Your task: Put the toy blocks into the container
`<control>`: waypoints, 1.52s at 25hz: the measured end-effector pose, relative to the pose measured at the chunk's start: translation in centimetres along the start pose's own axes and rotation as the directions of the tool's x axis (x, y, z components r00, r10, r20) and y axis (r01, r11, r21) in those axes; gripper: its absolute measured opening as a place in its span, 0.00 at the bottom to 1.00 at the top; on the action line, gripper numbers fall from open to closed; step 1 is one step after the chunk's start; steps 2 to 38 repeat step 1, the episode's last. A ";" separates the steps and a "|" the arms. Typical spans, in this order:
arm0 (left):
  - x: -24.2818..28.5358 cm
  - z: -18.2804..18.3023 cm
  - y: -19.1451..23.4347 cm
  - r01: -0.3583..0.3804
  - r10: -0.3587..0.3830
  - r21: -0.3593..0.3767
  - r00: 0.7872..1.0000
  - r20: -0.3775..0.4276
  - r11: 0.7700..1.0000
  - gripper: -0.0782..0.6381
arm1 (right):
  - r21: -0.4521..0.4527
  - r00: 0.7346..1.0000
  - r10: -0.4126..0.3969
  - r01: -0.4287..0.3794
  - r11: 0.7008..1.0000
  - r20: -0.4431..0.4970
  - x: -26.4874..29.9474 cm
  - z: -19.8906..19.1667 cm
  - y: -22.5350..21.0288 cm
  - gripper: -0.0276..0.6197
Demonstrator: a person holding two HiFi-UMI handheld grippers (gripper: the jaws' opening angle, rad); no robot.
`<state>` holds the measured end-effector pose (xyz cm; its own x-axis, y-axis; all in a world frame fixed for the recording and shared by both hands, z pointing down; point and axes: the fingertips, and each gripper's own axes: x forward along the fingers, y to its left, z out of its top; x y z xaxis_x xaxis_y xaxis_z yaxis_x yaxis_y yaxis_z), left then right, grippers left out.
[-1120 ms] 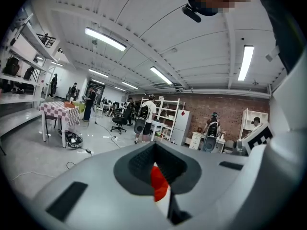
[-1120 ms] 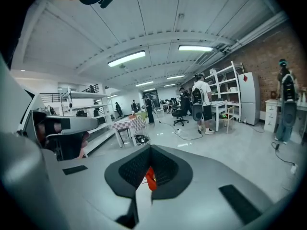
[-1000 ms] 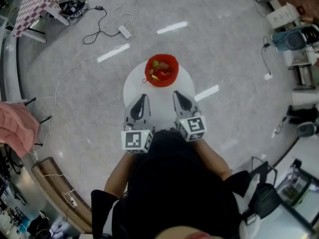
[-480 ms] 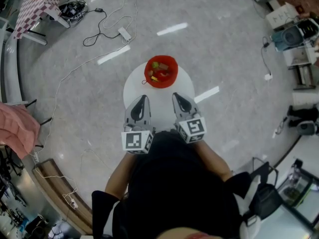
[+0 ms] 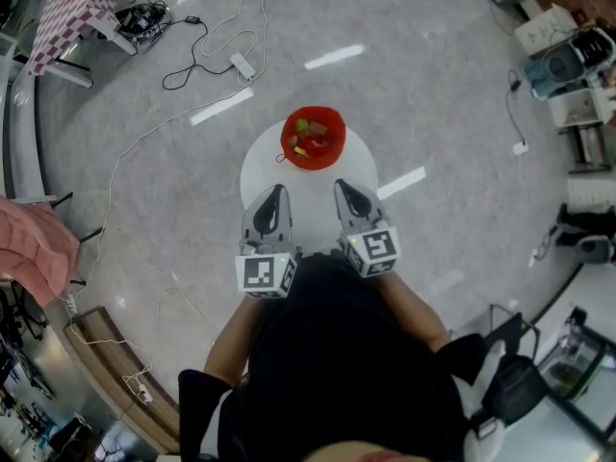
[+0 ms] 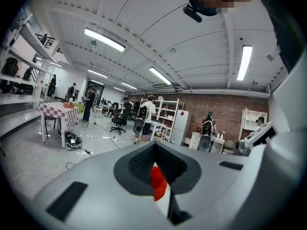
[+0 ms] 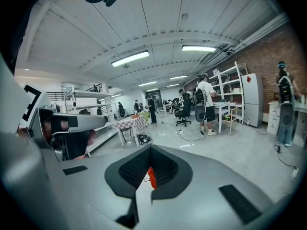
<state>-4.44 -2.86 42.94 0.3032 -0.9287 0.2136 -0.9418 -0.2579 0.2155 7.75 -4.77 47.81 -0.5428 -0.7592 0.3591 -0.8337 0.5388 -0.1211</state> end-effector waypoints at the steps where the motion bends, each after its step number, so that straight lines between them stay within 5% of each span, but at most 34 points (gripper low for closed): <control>1: 0.0 0.0 0.0 0.000 0.000 0.000 1.000 0.001 1.000 0.11 | 0.004 1.000 0.002 -0.002 1.000 0.000 0.0 0.0 0.1 0.04; 38: 0.0 0.0 0.0 0.000 0.000 0.000 1.000 0.001 1.000 0.11 | 0.004 1.000 0.002 -0.002 1.000 0.000 0.0 0.0 0.1 0.04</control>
